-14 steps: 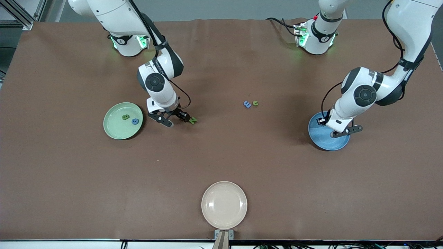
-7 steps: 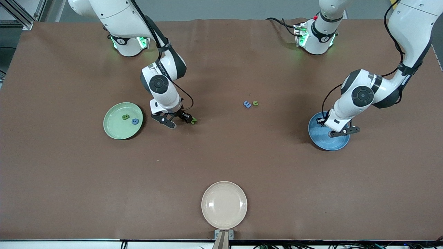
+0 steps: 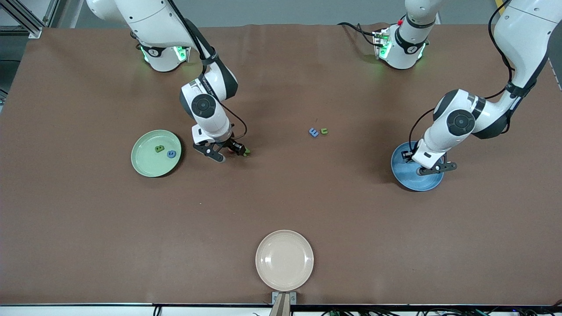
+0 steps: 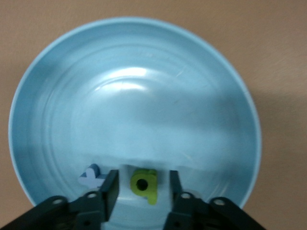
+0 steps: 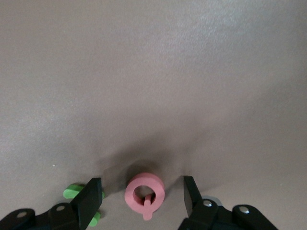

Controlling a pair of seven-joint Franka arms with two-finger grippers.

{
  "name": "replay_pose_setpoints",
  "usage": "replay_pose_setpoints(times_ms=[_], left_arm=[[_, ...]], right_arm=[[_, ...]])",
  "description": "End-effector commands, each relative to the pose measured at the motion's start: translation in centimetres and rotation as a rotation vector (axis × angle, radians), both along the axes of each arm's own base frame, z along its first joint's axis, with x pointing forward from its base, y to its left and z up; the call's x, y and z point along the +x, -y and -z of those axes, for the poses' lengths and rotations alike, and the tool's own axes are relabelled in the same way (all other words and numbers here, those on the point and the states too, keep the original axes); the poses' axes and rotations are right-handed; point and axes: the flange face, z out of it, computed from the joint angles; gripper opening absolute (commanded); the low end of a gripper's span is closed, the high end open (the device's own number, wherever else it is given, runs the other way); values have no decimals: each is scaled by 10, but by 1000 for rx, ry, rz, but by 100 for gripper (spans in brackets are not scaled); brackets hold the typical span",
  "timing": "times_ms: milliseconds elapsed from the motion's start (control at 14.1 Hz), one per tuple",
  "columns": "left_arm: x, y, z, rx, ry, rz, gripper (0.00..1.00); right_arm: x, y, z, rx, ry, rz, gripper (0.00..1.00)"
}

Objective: Sort upper and lower case letters into plates
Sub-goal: 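Release the q into the blue plate while the right gripper grasps the pink Q, then reach the left gripper to the green u while the right gripper carries the Q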

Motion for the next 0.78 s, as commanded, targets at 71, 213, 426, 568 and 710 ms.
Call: replay_pose_setpoints(times_ms=[71,213,426,568,710], left_arm=[[4,41,-30,-1,69,83,100],[1,71,-42,-15,84,119,100],[-15,115,-52,-15,60,94,100],[-38,165,-49,-14,41,77,100],[-62,213,-49,-16,46,66,100]], right_arm=[[1,-8,0,-1,-2,52,77],[7,-10,-7,3,5,44,77],[26,-12,-25,-42,-63,23,77],[31,-7,-25,-44,-59,0,77],[27,-6,-21,-57,-61,-12,75]])
